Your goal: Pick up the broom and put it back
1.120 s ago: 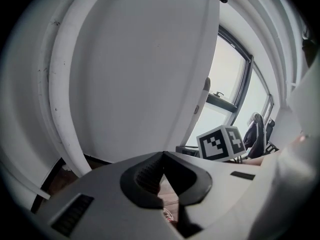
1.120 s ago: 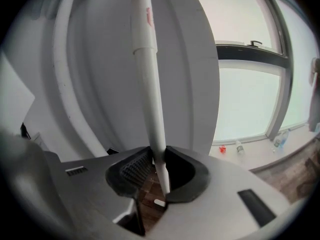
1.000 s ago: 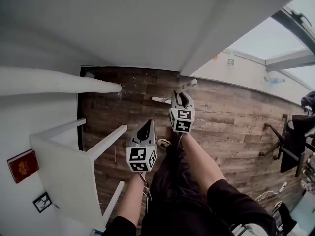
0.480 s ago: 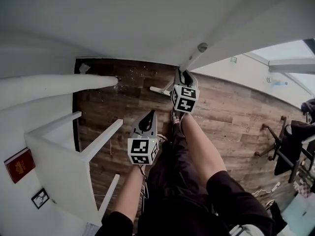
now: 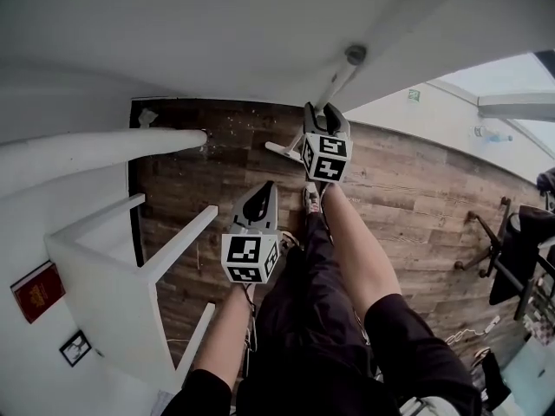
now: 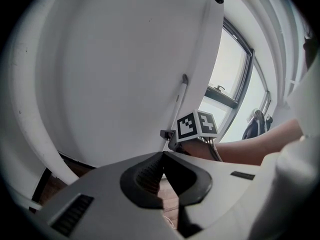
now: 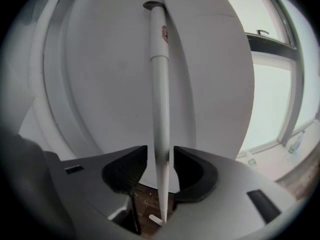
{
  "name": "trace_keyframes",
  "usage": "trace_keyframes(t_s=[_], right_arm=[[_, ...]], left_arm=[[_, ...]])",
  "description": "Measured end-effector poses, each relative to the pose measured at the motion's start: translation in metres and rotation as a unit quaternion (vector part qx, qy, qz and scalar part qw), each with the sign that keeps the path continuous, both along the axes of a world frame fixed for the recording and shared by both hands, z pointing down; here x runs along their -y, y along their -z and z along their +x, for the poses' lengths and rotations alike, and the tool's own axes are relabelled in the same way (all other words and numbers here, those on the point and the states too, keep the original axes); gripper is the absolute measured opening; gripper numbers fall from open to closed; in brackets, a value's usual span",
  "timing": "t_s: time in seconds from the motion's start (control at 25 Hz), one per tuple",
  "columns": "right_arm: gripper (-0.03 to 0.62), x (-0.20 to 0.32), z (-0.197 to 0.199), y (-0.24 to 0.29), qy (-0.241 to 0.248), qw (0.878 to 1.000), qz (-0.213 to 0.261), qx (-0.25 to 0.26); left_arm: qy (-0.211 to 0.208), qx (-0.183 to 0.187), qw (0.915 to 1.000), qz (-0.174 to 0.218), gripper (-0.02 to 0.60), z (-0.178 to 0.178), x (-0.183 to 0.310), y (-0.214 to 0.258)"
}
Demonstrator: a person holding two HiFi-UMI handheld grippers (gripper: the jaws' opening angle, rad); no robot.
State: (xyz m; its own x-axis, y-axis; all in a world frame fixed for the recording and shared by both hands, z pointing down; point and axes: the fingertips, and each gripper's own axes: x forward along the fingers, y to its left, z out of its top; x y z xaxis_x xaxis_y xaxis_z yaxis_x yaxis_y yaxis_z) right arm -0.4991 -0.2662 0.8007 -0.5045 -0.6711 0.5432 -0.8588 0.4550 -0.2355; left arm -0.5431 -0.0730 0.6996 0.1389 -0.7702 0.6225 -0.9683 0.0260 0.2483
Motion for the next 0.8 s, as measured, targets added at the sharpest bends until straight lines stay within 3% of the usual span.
trace_keyframes(t_s=[0.12,0.32,0.48,0.56,0.72,0.8], right_arm=[[0.225,-0.015,0.004,0.002,0.019,1.000,-0.010,0.002],[0.236,-0.057,0.031,0.024,0.029,0.999,0.004,-0.018],[0.233,-0.100,0.052,0.063,0.038,0.999,0.008,0.003],[0.199,-0.122,0.065,0.092,0.046,0.999,0.025,0.007],[0.053,-0.161,0.076,0.166,0.071,0.993,0.092,0.019],[0.028,-0.187,0.082,0.206,0.079,0.988,0.130,0.020]], left_arm=[[0.000,0.001,1.0000,0.006,0.002,0.002,-0.003,0.008],[0.025,-0.003,0.9991,0.035,0.002,0.000,-0.009,0.036],[0.033,-0.003,0.9981,0.053,0.002,0.001,-0.026,0.062],[0.038,-0.008,0.9977,0.056,0.002,0.006,-0.040,0.073],[0.041,-0.006,0.9961,0.078,0.002,0.013,-0.060,0.103],[0.038,-0.009,0.9952,0.090,0.002,0.019,-0.072,0.119]])
